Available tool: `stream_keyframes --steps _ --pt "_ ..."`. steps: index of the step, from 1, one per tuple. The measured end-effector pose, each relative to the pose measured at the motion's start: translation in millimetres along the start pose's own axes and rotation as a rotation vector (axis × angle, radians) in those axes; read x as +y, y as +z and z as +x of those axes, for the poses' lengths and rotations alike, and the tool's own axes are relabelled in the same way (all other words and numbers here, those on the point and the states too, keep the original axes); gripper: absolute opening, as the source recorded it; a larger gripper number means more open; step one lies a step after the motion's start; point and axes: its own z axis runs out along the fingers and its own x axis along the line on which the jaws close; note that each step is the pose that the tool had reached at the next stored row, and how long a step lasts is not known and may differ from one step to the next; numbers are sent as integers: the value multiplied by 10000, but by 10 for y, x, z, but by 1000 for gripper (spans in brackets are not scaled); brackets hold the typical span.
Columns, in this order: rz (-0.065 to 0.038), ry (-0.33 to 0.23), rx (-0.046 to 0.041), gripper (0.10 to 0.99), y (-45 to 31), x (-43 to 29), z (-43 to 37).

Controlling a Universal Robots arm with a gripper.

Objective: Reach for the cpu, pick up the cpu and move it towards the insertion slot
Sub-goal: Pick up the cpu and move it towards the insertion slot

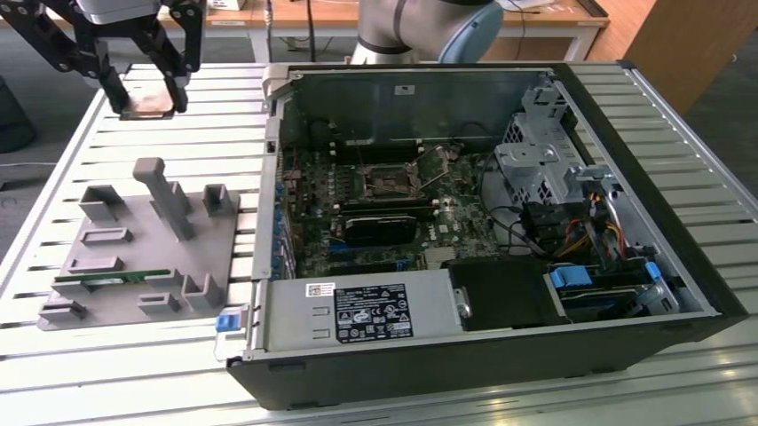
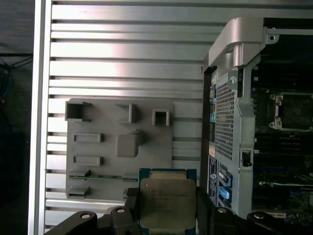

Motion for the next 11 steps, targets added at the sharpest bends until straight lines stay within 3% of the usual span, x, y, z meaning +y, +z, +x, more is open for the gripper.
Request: stream_keyframes --steps 11 --pt "0 0 0 545 -4 -2 -149"
